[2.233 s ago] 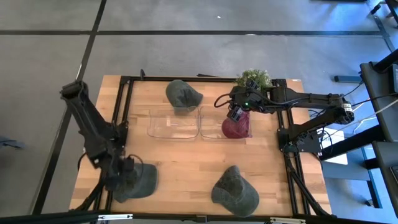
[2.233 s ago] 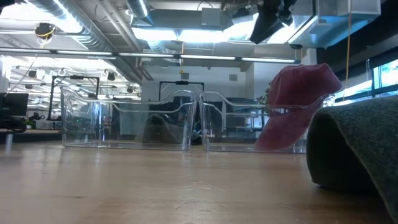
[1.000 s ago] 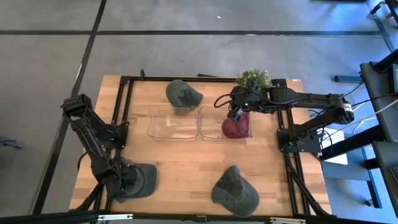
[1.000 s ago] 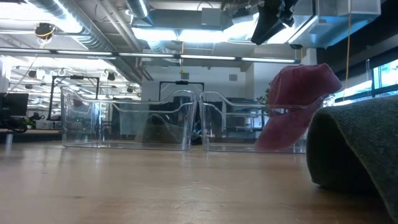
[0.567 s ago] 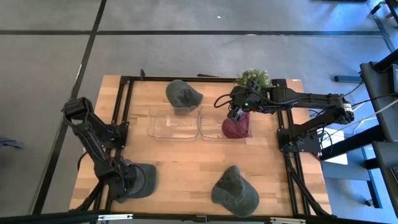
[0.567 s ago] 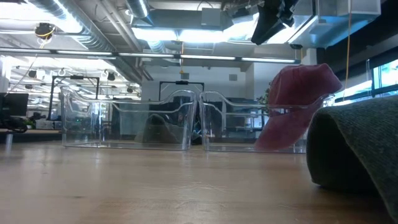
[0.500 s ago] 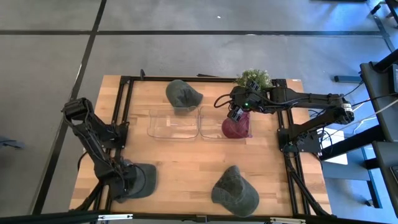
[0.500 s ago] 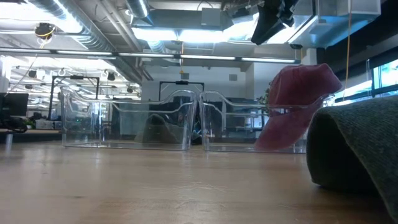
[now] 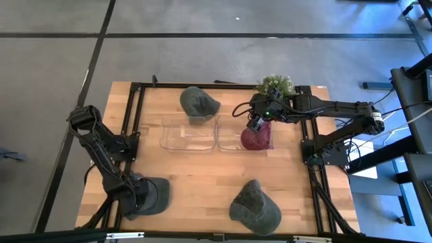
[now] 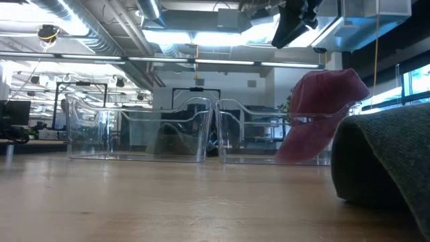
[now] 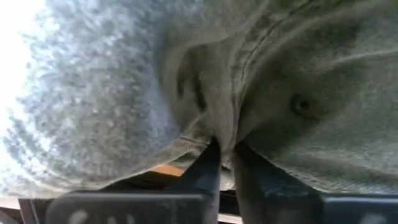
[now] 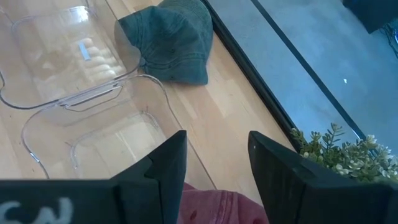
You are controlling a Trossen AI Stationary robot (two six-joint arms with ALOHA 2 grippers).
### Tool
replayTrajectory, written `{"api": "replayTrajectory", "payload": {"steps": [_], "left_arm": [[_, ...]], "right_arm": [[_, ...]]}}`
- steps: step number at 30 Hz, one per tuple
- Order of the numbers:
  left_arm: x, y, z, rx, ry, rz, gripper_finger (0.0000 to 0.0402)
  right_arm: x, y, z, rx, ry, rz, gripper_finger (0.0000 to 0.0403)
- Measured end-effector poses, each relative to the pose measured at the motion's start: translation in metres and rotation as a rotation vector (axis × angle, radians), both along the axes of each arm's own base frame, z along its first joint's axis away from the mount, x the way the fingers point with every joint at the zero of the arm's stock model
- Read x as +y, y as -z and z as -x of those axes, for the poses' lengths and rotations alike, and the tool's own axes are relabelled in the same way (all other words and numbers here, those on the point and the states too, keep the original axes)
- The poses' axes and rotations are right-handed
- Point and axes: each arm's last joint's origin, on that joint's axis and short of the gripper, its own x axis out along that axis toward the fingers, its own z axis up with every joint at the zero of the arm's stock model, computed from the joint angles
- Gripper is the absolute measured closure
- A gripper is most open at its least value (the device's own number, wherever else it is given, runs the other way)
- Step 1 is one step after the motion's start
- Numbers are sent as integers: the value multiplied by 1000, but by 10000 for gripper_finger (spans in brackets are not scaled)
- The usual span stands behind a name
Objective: Pick & Place hat
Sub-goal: Put the bottom left black cap into the left transparent bin
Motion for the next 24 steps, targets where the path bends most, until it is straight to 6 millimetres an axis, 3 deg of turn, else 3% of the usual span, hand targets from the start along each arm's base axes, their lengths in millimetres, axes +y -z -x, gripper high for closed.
{"api": "replayTrajectory", "payload": {"steps": [4,11,18,24], "left_arm": [[-5,-13,-6,-39,-21,39,392],[1,-57,-23,-91,-106,134,395],[27,-108,-43,-244,-192,125,397],[56,-159,-57,-387,-166,34,398]], "right_arm": [[0,0,0,-1,2,-1,231],[0,0,0,-1,1,1,231],[0,0,0,7,-4,16,231],[0,0,1,23,-16,24,231]]}}
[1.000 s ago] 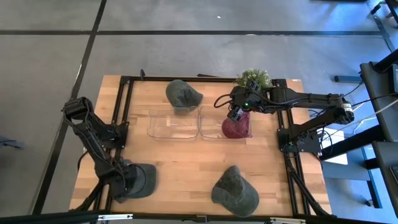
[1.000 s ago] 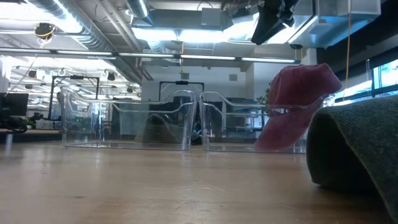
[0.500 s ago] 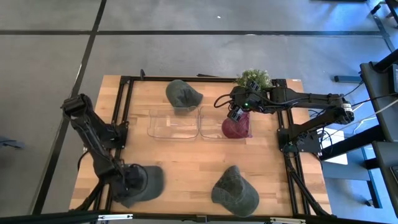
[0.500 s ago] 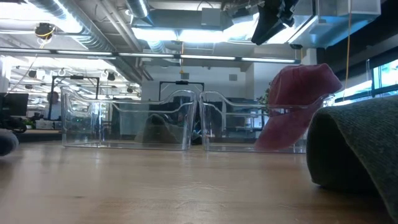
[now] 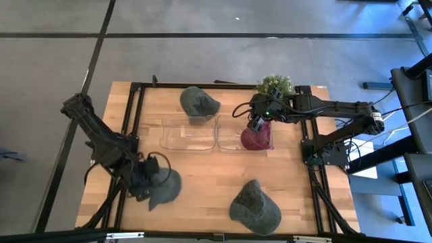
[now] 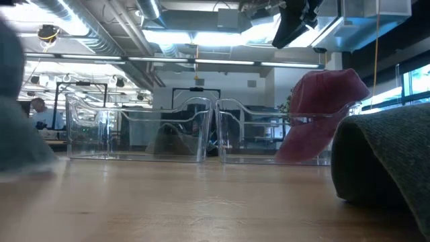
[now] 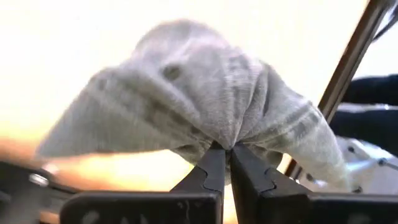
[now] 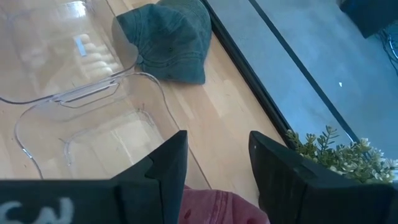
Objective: Pick & Place hat
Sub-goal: Put the bottom left black cap into the left transparent bin
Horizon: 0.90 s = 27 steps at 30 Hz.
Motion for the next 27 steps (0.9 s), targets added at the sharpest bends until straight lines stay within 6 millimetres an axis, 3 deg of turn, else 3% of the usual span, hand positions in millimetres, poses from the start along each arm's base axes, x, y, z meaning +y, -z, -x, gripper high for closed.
{"api": "replayTrajectory", "payload": {"steps": [6,11,16,27], "left_arm": [[23,-52,-10,-157,55,-70,398],[54,-83,-12,-199,95,-259,398],[84,-93,-23,-205,190,-410,398],[146,-92,-36,-77,326,-602,398]], "right_arm": [[0,1,1,12,0,-1,231],[0,0,1,11,16,16,231],[-1,0,1,10,32,31,231],[-1,0,1,-19,75,10,231]]}}
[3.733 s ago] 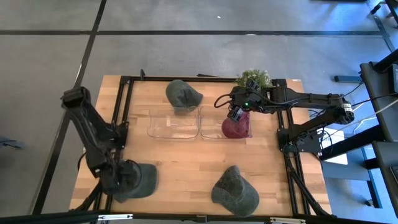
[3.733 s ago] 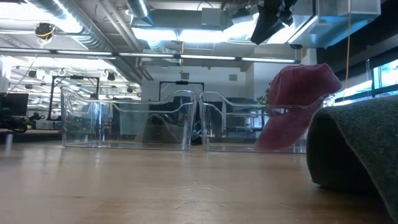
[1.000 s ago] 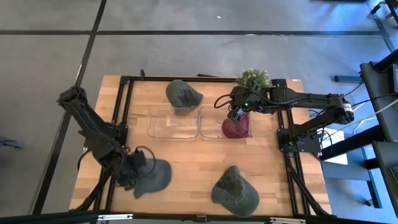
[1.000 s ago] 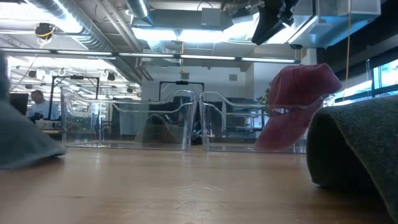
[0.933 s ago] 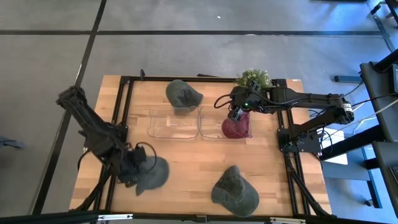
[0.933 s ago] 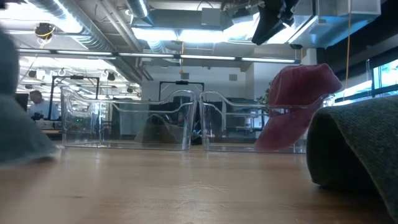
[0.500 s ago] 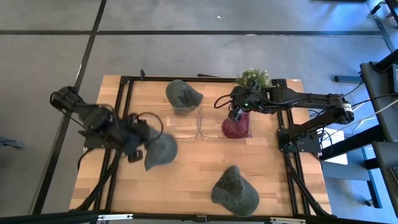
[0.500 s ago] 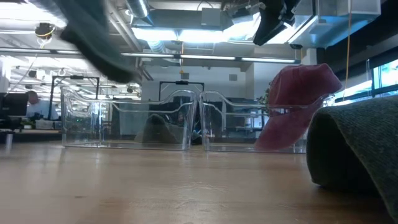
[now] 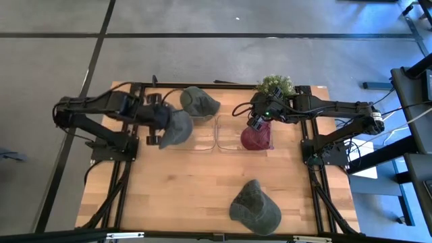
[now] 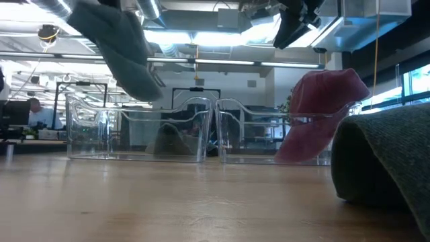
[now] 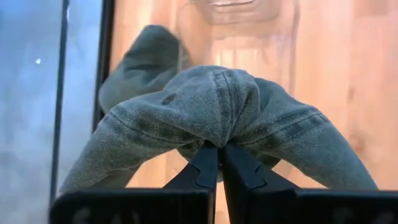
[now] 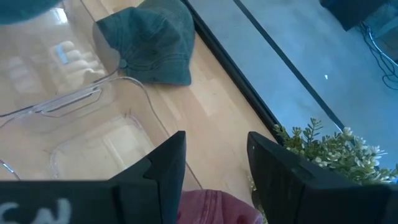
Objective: Pick & Place hat
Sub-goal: Put the bottom left black cap into the left transparent bin
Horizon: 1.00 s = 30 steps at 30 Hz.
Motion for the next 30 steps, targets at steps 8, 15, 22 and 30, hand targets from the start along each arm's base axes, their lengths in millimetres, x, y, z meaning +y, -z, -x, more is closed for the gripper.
{"api": "replayTrajectory", "payload": {"steps": [8,15,22,30], "left_arm": [[25,23,-14,128,33,108,398],[39,52,-18,238,9,113,398],[46,71,-20,304,-87,79,379],[47,75,-20,321,-85,67,347]], "right_arm": [[0,0,0,0,1,0,231],[0,0,0,-1,1,0,231],[0,0,0,0,0,0,231],[0,0,0,1,-1,1,231]]}}
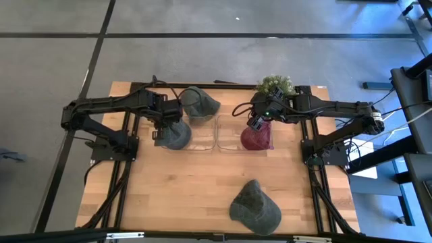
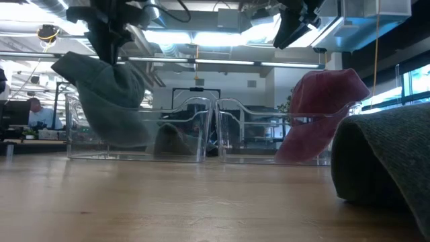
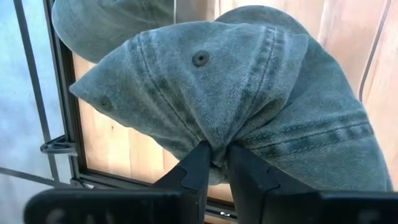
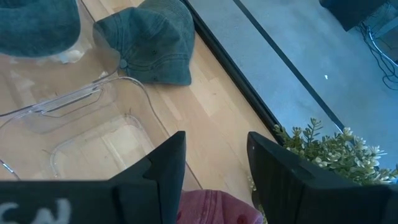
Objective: Pick & Place hat
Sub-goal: Put the bottom left black cap into the left transparent bin, then put the top black cap into the left transparent bin
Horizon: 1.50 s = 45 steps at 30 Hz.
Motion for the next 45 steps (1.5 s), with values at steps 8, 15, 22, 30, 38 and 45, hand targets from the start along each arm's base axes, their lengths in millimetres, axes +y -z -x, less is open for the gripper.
{"api": "replayTrajectory", "payload": {"steps": [8,15,22,30,38,45], "left_arm": [[0,0,0,-1,-9,-8,316],[0,-2,2,-19,-52,-7,276],[1,-5,7,-2,-60,-78,228],[-2,-19,25,-85,-67,-94,200],[9,-62,36,-394,-287,-105,205],[50,-75,29,-479,-416,14,205]], "right_arm": [[0,0,0,2,-2,1,231],[0,0,0,3,-3,1,231],[0,0,0,3,-4,0,231],[0,0,0,3,-4,0,231],[0,0,0,-2,1,-4,231],[-1,0,0,-15,21,-14,231]]}}
